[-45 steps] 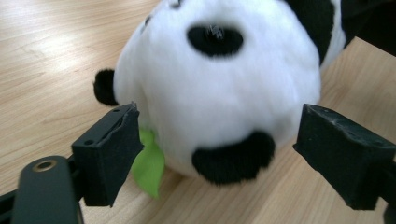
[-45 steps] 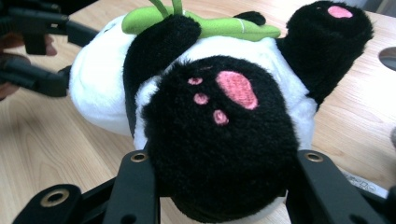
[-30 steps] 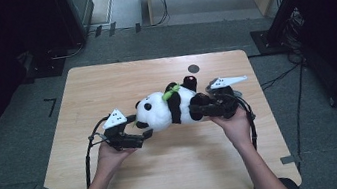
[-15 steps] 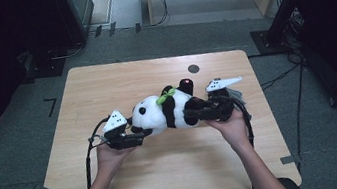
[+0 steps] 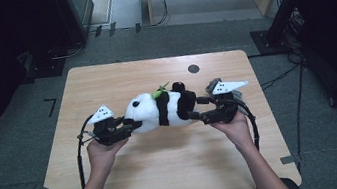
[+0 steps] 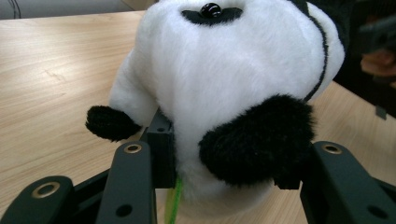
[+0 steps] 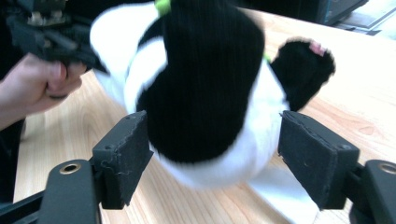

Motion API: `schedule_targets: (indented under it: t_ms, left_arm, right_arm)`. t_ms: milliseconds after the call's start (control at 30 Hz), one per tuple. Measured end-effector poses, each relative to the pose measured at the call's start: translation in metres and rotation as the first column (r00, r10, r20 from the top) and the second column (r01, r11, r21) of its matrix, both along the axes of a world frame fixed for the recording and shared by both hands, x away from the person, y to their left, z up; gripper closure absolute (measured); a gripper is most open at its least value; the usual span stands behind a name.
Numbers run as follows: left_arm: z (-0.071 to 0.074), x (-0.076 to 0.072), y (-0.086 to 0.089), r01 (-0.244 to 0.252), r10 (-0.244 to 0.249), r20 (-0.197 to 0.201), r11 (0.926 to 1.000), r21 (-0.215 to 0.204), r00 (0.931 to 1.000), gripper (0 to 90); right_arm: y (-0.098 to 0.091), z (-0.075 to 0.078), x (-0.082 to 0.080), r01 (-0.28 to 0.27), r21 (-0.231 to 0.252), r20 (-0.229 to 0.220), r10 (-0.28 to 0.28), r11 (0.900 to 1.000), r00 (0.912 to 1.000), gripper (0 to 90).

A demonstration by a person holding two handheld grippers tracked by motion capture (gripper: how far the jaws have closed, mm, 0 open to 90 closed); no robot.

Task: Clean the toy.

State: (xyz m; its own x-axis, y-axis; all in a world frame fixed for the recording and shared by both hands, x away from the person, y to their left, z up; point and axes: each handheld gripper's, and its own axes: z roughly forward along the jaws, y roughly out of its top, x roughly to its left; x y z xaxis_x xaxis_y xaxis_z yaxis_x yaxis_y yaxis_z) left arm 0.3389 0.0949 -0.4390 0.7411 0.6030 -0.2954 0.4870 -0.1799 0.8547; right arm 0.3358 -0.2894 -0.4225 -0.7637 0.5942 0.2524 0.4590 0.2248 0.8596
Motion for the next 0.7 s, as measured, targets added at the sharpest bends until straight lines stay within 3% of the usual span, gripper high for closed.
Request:
schedule_targets:
  t_ms: [167,300,400,500,600,633,700]
  left_arm:
    - [0.004,0.002,0.000,0.017,-0.019,-0.050,0.9990,-0.042,0.9986,53.4]
    - [0.003,0.006,-0.001,0.034,-0.042,-0.105,0.9965,-0.077,0.9936,53.2]
    - [0.003,0.007,-0.004,0.049,-0.060,-0.131,0.9950,-0.086,0.9896,53.2]
    - [0.004,0.004,-0.012,0.053,-0.061,-0.129,0.9966,-0.063,0.9897,53.2]
    - [0.002,0.002,-0.015,0.039,-0.045,-0.133,0.9979,-0.051,0.9901,52.3]
    - [0.002,0.001,-0.017,0.033,-0.039,-0.127,0.9984,-0.045,0.9911,51.2]
    - [0.003,-0.001,-0.020,0.027,-0.029,-0.099,0.9995,-0.016,0.9947,47.9]
  right_arm:
    - [0.011,-0.011,-0.005,-0.021,-0.050,0.046,0.023,0.9985,0.9987,21.9]
    - [0.016,-0.014,-0.006,-0.040,-0.041,0.083,0.043,0.9984,0.9957,17.9]
    - [0.020,-0.016,-0.006,-0.024,-0.049,0.114,0.029,0.9985,0.9931,13.7]
    - [0.031,-0.019,-0.007,0.023,-0.130,0.152,-0.003,0.9913,0.9884,13.0]
    - [0.032,-0.021,-0.006,0.039,-0.137,0.140,-0.020,0.9898,0.9900,18.2]
    - [0.032,-0.021,-0.005,0.045,-0.147,0.135,-0.025,0.9881,0.9906,29.1]
    - [0.034,-0.018,-0.006,0.066,-0.176,0.129,-0.044,0.9822,0.9907,42.3]
